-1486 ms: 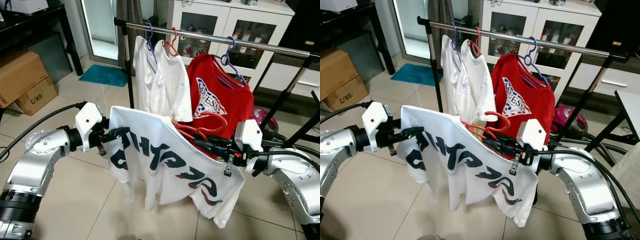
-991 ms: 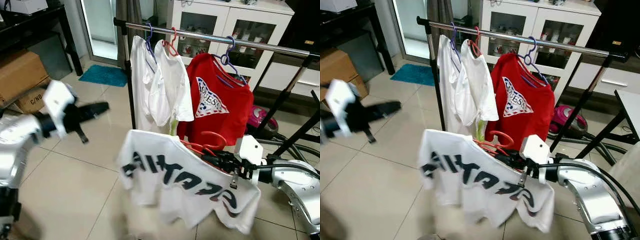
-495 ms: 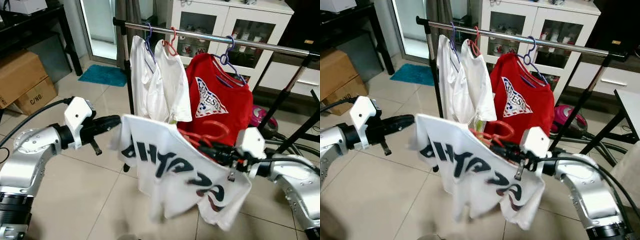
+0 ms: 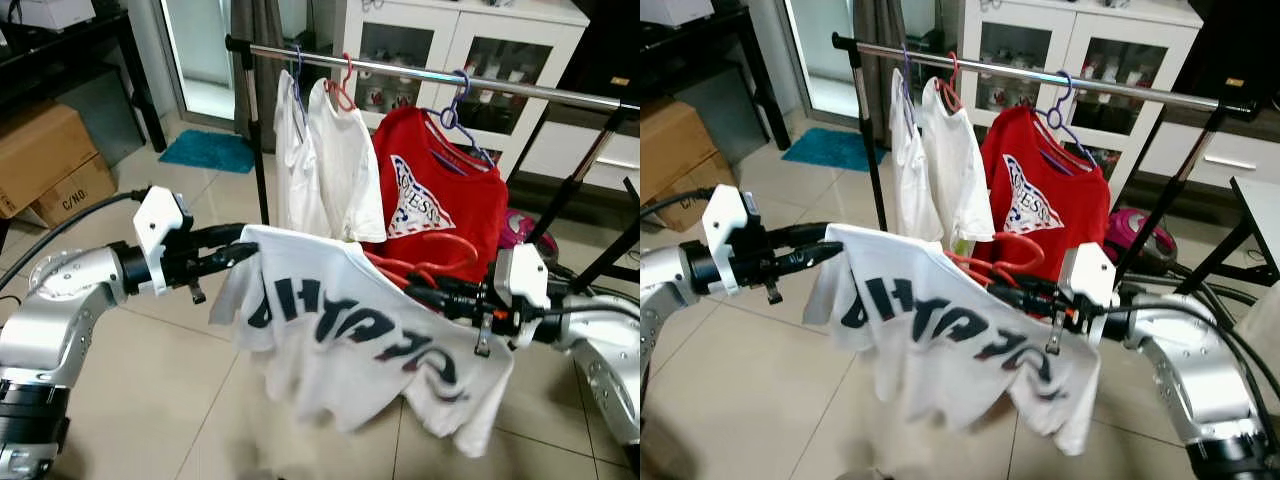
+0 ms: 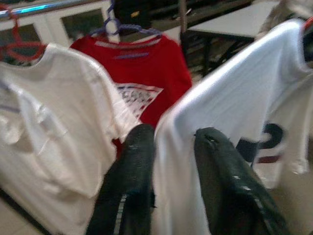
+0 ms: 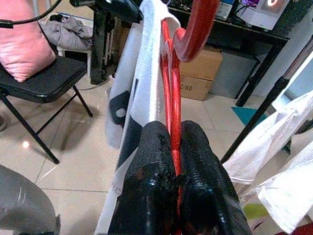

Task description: Hang hanger

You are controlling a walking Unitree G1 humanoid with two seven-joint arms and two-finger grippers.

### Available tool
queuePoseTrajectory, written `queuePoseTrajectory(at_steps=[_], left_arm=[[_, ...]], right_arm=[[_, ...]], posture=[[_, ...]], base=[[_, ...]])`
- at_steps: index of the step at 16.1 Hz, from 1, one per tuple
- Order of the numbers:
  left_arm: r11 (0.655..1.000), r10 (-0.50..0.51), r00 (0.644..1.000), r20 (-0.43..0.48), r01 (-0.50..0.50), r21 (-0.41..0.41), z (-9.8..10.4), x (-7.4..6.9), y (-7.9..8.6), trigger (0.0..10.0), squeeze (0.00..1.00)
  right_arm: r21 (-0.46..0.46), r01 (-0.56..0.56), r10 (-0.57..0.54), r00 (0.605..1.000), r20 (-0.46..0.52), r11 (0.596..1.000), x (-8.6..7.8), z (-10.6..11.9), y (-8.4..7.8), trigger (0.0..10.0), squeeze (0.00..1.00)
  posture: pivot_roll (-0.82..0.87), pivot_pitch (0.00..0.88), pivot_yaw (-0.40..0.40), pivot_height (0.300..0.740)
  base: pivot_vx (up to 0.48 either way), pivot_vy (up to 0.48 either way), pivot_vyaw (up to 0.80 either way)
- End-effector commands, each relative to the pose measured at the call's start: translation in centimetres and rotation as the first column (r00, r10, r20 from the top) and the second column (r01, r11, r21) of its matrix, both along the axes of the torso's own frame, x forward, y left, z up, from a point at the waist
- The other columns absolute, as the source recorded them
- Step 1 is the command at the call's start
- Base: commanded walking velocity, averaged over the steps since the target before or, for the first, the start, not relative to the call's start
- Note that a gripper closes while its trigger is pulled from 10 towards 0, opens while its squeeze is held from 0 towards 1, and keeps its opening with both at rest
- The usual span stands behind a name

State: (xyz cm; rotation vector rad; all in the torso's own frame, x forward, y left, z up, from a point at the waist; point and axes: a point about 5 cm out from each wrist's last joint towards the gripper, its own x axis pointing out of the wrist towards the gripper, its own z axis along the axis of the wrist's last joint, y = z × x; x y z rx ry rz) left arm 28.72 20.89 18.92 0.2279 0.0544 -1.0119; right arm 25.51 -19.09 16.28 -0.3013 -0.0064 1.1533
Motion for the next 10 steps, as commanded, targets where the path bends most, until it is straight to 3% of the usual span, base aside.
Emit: queuePoseTrajectory(at_steps=[1,2,8,9,10], left_arm=[[0.999,-0.038,0.999,-0.022,0.037,-0.034,1.3,-0.5,0.5,10.0,1.0],[0.998,-0.061,0.994,-0.086,0.057,-0.038,1.2,-1.0,1.4,10.0,1.0],[0.997,-0.056,0.987,-0.148,0.063,0.04,1.0,-1.8,4.5,10.0,1.0],[0.995,-0.077,0.982,-0.171,0.087,0.054,0.5,-1.9,4.3,10.0,0.31],[0.993,-0.076,0.981,-0.178,0.091,0.076,-0.1,-1.8,4.2,10.0,0.0]], right_arm=[[-0.003,-0.009,0.009,1.0,0.028,1.0,0.3,0.6,-0.2,10.0,0.0],[-0.005,-0.013,0.013,1.0,0.027,1.0,0.3,0.7,-0.3,10.0,0.0],[-0.022,-0.069,0.07,0.997,0.042,0.997,0.3,1.4,0.0,10.0,0.0],[-0.023,-0.075,0.076,0.996,0.043,0.997,0.3,1.4,0.1,10.0,0.0],[-0.026,-0.081,0.082,0.996,0.043,0.996,0.2,1.4,0.2,10.0,0.0]], posture=[[0.13,0.0,0.026,0.74],[0.13,0.0,0.018,0.74],[0.13,0.0,0.005,0.74],[0.13,0.0,0.008,0.74],[0.13,0.0,0.01,0.74]], base=[[0.0,0.0,0.0],[0.0,0.0,0.0],[0.0,0.0,0.0],[0.0,0.0,0.0],[0.0,0.0,0.0]])
